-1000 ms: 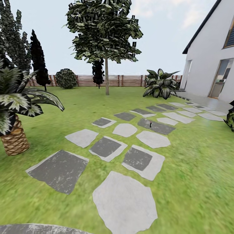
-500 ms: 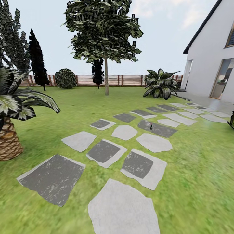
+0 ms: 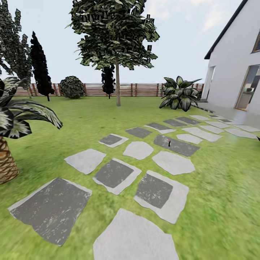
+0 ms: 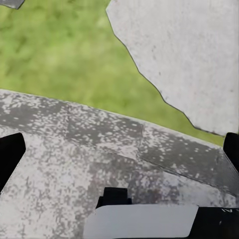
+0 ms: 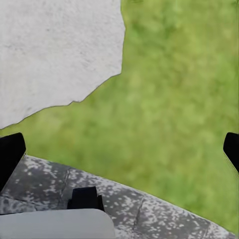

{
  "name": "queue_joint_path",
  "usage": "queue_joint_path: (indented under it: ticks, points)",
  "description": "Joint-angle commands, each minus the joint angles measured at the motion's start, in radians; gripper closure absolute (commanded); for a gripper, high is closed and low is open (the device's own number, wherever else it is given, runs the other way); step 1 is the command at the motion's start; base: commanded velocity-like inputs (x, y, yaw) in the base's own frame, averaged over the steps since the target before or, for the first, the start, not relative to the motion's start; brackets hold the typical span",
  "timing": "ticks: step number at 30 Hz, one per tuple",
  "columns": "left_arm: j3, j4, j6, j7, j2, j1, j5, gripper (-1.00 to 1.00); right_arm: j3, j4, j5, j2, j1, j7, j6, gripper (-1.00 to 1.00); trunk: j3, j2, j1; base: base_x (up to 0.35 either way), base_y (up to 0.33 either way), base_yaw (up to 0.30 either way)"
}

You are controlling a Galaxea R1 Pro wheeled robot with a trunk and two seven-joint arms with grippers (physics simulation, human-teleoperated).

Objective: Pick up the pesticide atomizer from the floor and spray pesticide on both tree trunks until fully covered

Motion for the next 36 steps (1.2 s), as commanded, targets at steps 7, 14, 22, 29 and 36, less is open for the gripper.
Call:
queue_joint_path:
  ticks: [7,14,22,29,36]
  points:
    - [0.0,-0.001,-0.001,0.0,0.0,0.0,0.0,-1.0,0.001,0.001,0.0,0.0,-0.001,-0.003,-0.003,-1.0,-0.001,0.0,0.001,0.35,0.0,0.0]
    - [0.0,-0.001,-0.001,0.0,0.0,0.0,0.0,-1.0,0.001,0.001,0.0,0.0,-0.001,-0.003,-0.003,-1.0,-0.001,0.0,0.001,0.35,0.0,0.0]
    - [0.0,-0.001,-0.001,0.0,0.0,0.0,0.0,-1.0,0.001,0.001,0.0,0.0,0.0,-0.003,-0.003,-1.0,-0.001,0.0,0.001,0.35,0.0,0.0]
    - [0.0,-0.001,-0.001,0.0,0.0,0.0,0.0,-1.0,0.001,0.001,0.0,0.0,-0.001,-0.003,-0.003,-1.0,-0.001,0.0,0.001,0.35,0.0,0.0]
    - [0.0,-0.001,-0.001,0.0,0.0,0.0,0.0,-1.0,0.001,0.001,0.0,0.0,-0.001,-0.003,-0.003,-1.0,-0.001,0.0,0.001,0.35,0.0,0.0]
